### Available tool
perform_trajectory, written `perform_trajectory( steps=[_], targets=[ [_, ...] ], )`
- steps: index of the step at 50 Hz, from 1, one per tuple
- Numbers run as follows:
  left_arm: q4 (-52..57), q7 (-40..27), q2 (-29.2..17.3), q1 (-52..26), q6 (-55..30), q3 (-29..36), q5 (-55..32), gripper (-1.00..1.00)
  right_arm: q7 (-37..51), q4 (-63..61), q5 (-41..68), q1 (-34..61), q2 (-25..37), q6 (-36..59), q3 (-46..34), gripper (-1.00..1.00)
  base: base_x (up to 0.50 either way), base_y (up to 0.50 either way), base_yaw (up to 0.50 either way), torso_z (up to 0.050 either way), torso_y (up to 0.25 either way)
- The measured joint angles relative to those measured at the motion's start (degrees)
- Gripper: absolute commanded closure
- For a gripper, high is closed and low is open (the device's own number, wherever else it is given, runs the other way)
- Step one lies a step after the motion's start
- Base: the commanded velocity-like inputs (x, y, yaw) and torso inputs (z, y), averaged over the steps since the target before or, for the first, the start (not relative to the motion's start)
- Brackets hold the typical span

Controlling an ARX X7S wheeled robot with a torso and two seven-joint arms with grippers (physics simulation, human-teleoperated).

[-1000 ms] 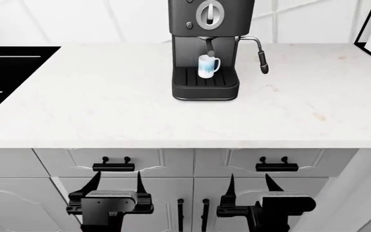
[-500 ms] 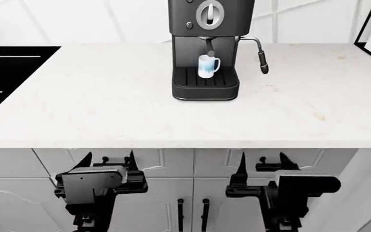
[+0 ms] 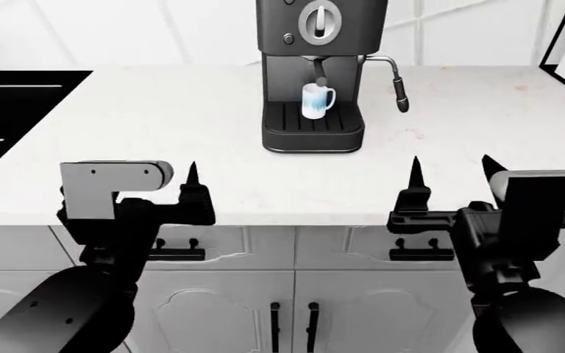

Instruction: Press the button on the coffee machine to serve coffee.

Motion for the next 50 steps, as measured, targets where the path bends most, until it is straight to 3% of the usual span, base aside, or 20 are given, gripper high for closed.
perform_trajectory(
  steps=[15,34,50],
  targets=[
    [0.59,-0.61,-0.82,-6.43,-7.59,-2.24,-4.39,-1.00,0.30,-2.19,3.21,4.19,2.80,6.19,3.15,-1.00,0.16,0.00,0.00,0.000,0.000],
    [0.65,-1.17,-1.49,-6.77,-8.14,-2.63,-5.04,-1.00,0.07,-3.20,4.73,3.35,4.26,6.89,5.82,-1.00,0.27,-0.01,0.00,0.000,0.000],
    [0.51,-1.40,-1.95,-6.08,-7.23,-2.91,-5.14,-1.00,-0.50,-2.45,4.46,2.49,4.92,5.53,5.68,-1.00,0.49,-0.13,0.00,0.000,0.000]
  ],
)
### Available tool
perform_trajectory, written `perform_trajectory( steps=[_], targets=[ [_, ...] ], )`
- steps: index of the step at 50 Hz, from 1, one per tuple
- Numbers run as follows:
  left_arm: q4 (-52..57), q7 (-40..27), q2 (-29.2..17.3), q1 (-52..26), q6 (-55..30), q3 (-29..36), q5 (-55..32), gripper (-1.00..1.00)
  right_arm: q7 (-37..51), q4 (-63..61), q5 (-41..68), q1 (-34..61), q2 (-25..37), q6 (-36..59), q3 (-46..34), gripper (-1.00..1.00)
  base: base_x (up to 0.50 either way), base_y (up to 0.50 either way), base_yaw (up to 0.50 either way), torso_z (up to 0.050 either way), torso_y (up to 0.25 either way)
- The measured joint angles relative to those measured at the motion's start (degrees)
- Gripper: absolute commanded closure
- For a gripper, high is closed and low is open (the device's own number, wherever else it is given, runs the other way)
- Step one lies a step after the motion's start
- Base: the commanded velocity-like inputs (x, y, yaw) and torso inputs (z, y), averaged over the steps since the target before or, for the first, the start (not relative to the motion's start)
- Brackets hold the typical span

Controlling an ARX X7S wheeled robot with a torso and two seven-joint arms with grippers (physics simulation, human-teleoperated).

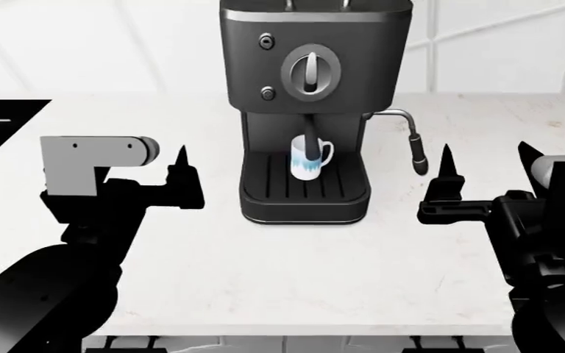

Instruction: Press the button on the coffee machine to serve coffee.

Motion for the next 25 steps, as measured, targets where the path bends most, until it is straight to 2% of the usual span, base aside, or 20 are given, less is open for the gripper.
perform_trajectory(
  steps=[2,14,25],
  targets=[
    [0.07,-0.06,-0.04,0.11,0.11,-0.09,-0.04,-1.00,0.02,-0.06,0.07,-0.07,0.06,0.01,0.04,-1.00,0.46,-0.13,0.00,0.000,0.000],
    [1.64,-1.07,-0.37,0.13,-0.89,-0.80,-0.97,-1.00,0.32,-0.39,0.44,-0.20,0.50,0.46,0.28,-1.00,0.00,0.00,0.00,0.000,0.001],
    [7.40,-6.11,2.27,-6.91,-13.87,-7.43,-11.39,-1.00,0.59,-0.31,0.63,-0.44,0.73,0.71,0.17,-1.00,0.00,0.00,0.00,0.000,0.000]
  ],
)
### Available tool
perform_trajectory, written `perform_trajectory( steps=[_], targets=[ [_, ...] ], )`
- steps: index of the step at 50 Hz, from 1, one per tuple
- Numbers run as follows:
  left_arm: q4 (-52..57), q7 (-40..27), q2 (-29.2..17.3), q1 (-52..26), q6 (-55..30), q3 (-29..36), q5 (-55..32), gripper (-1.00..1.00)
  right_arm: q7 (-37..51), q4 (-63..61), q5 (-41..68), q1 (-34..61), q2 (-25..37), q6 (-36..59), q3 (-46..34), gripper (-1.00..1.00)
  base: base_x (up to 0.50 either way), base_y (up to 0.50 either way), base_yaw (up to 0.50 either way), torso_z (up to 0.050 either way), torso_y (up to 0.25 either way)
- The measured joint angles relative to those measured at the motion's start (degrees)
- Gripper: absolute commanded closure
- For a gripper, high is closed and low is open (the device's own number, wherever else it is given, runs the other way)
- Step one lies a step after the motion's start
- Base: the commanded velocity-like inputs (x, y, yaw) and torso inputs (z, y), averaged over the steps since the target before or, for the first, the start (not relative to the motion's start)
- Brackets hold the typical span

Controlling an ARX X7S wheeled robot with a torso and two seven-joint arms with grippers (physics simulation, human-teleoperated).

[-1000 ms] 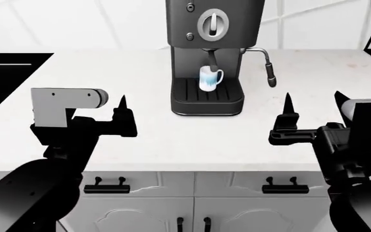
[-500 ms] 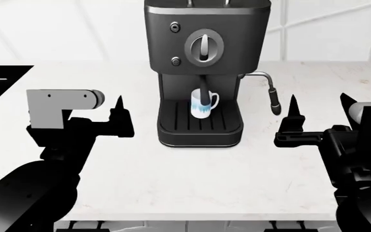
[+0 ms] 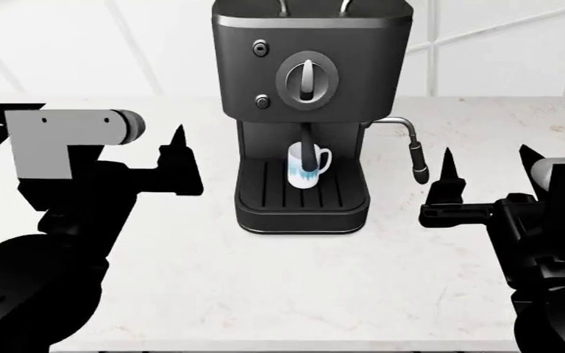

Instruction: Press the button on the coffee machine to serve coffee.

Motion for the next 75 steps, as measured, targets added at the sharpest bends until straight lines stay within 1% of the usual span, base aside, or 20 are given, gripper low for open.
perform_trajectory(
  steps=[6,12,17,27,35,52,53,61,68,75],
  targets=[
    [0.51,-8.61,1.06,-5.98,-6.51,-3.86,-12.94,-1.00,0.23,-0.09,0.24,0.14,0.09,0.41,-0.11,-1.00,0.00,0.00,0.00,0.000,0.000],
    [-0.19,-16.94,1.64,-10.79,-9.52,-4.68,-24.32,-1.00,0.48,-0.24,0.52,0.40,0.19,0.92,-0.26,-1.00,0.00,0.00,0.00,0.000,0.000],
    [-0.94,-21.80,1.76,-13.85,-10.57,-3.93,-30.85,-1.00,0.61,-0.12,0.65,0.70,0.23,1.20,-0.59,-1.00,0.00,0.00,0.00,0.000,0.000],
    [-4.20,-30.59,1.68,-19.94,-11.13,1.48,-41.79,-1.00,1.10,-0.10,0.94,1.42,0.40,2.17,-1.26,-1.00,0.00,0.00,0.00,0.000,0.000],
    [-6.75,-34.28,2.68,-23.21,-10.44,5.93,-45.56,-1.00,1.69,-0.66,1.58,2.15,0.75,3.59,-1.09,-1.00,0.00,0.00,0.00,0.000,0.000],
    [-10.00,-35.62,5.24,-27.06,-8.70,13.36,-43.62,-1.00,1.78,0.09,1.41,1.13,0.63,2.48,-1.44,-1.00,0.00,0.00,0.00,0.000,0.000],
    [-10.07,-35.75,5.37,-27.21,-8.58,13.71,-43.50,1.00,1.76,0.13,1.39,1.01,0.61,2.37,-1.43,-1.00,0.00,0.00,0.00,0.000,0.000],
    [-10.37,-36.33,6.19,-28.33,-7.80,16.70,-41.38,1.00,1.71,0.40,1.36,0.23,0.49,1.58,-1.36,-1.00,0.00,0.00,0.00,0.000,0.000],
    [-10.37,-37.53,6.67,-28.96,-6.27,17.79,-39.67,1.00,1.73,0.54,1.41,-0.23,0.45,1.15,-1.28,-1.00,0.00,0.00,0.00,0.000,0.000],
    [-9.76,-37.13,6.83,-29.38,-4.31,19.26,-36.14,1.00,1.81,0.74,1.47,-0.36,0.43,0.92,-1.34,-1.00,0.00,0.00,0.00,0.000,0.000]
  ],
)
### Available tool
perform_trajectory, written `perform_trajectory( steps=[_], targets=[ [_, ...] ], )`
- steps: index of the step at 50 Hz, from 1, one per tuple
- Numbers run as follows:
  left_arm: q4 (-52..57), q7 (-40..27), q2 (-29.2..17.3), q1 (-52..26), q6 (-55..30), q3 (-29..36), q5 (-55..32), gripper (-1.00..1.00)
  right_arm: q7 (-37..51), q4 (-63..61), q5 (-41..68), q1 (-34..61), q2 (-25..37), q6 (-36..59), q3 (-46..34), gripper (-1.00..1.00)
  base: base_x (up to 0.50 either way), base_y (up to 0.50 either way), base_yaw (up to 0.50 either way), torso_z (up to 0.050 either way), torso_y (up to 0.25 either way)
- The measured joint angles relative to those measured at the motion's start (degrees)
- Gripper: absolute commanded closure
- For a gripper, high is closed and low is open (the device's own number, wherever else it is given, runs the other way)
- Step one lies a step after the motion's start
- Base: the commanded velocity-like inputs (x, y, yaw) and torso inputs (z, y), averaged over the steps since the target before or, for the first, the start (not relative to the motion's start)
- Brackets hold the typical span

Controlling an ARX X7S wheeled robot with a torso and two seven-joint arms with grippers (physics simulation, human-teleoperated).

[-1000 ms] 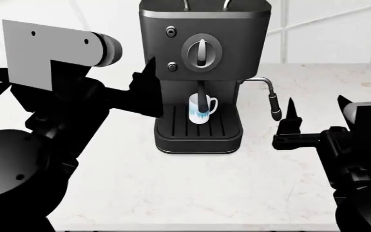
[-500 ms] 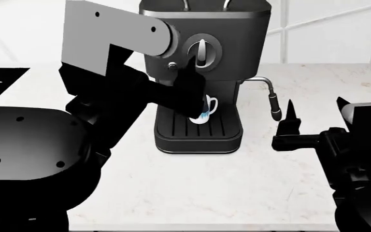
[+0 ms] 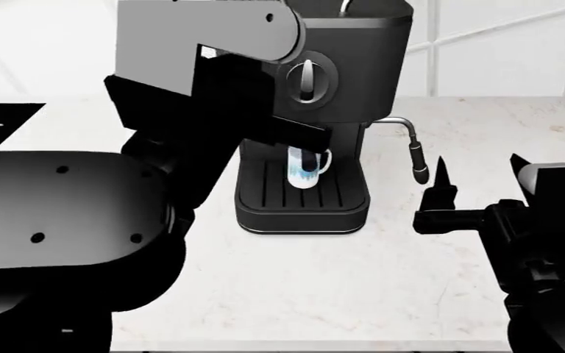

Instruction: Press the button on the coffee machine to serve coffee.

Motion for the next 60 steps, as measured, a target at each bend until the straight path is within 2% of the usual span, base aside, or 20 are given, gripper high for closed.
perform_trajectory(
  steps=[24,60],
  targets=[
    [-0.06,1.64,-0.39,0.04,4.40,5.70,7.91,1.00,0.13,0.64,0.28,-0.60,0.02,-0.86,0.00,-1.00,0.00,0.00,0.00,0.000,0.000],
    [-2.57,3.24,-1.51,0.05,8.29,9.41,9.77,1.00,0.33,1.60,0.47,-1.51,0.09,-2.08,-0.34,-1.00,0.00,0.00,0.00,0.000,0.000]
  ],
)
